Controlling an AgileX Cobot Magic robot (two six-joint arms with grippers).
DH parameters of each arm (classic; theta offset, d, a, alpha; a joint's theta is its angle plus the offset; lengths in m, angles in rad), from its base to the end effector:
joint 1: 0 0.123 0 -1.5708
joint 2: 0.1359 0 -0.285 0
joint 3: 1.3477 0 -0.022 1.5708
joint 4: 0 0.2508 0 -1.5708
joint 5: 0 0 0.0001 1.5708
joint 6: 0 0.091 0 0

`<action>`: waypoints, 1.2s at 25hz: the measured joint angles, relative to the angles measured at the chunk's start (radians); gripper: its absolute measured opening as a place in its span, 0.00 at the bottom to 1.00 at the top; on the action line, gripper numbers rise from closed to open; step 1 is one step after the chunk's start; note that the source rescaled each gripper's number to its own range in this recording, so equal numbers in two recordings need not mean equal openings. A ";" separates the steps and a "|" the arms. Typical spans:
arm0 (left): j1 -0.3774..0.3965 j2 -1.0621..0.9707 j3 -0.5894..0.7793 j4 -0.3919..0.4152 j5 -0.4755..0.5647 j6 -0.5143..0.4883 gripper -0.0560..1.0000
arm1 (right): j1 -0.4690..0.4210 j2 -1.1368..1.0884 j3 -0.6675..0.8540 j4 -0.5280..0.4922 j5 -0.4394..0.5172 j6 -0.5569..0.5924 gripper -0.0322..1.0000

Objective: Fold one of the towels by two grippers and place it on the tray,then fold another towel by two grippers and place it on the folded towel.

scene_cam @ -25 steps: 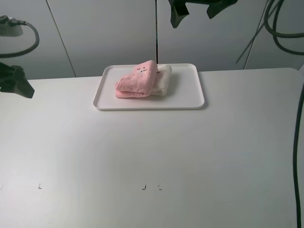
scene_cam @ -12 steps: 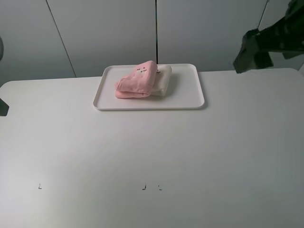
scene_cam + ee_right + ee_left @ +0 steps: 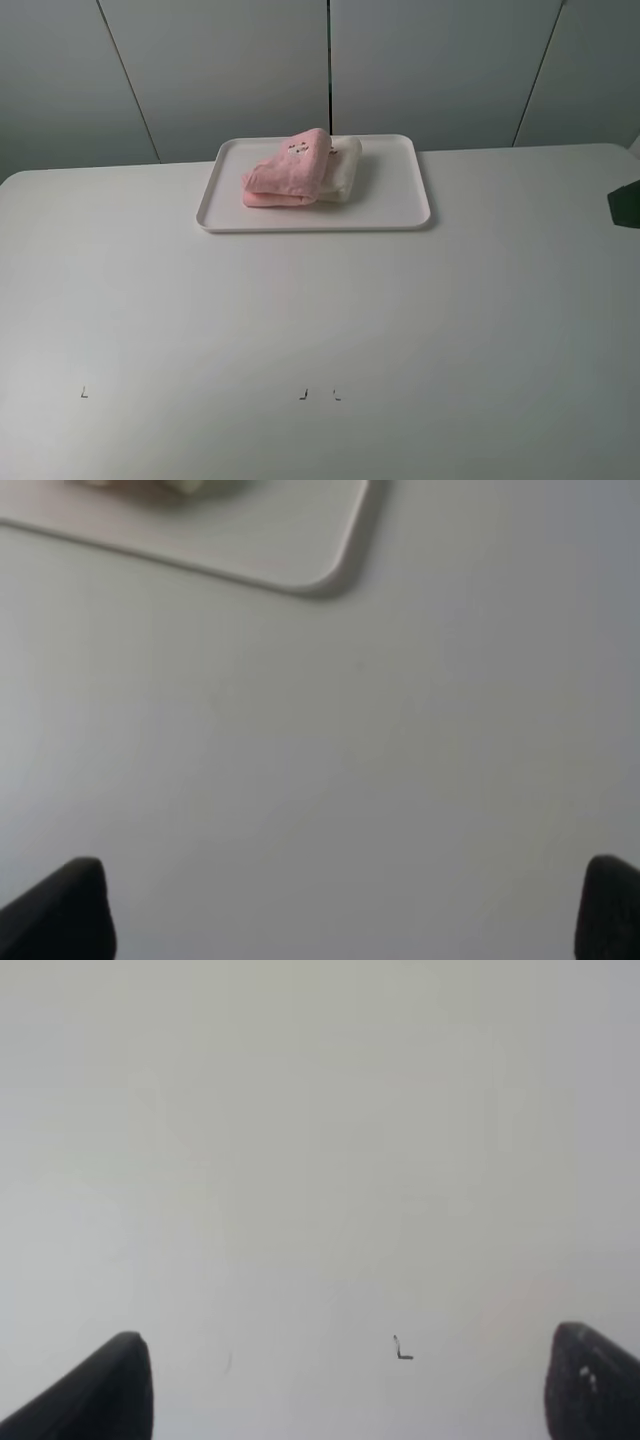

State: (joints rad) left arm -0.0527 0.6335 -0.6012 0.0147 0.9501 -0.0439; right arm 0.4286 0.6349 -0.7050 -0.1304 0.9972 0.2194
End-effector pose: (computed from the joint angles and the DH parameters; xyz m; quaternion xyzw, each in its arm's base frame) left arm 0.1012 -0.0043 0.2859 0.0062 0.9434 -0.0090 0.3314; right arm 0.0954 0.0327 0.3154 -0.1107 0.9255 0.0531 0.3583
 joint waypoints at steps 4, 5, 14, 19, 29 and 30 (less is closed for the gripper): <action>0.000 -0.112 0.000 0.000 0.043 -0.002 1.00 | 0.000 -0.120 0.040 0.014 0.034 -0.005 1.00; 0.000 -0.134 0.000 0.000 0.051 -0.002 1.00 | 0.000 -0.153 0.052 0.014 0.036 -0.011 1.00; 0.000 -0.390 0.018 -0.008 0.109 -0.003 1.00 | 0.000 -0.434 0.118 0.018 0.044 -0.038 1.00; 0.000 -0.578 0.074 -0.015 0.124 -0.003 1.00 | 0.000 -0.551 0.150 0.036 0.063 -0.079 1.00; 0.000 -0.633 0.085 -0.032 0.134 -0.003 1.00 | 0.000 -0.633 0.192 0.137 0.092 -0.213 1.00; 0.000 -0.633 0.085 -0.034 0.134 -0.003 1.00 | 0.000 -0.635 0.192 0.141 0.092 -0.219 1.00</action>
State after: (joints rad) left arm -0.0527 0.0000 -0.5163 -0.0192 1.0843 -0.0473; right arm 0.4286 0.0000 -0.5133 0.0110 1.0891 0.0000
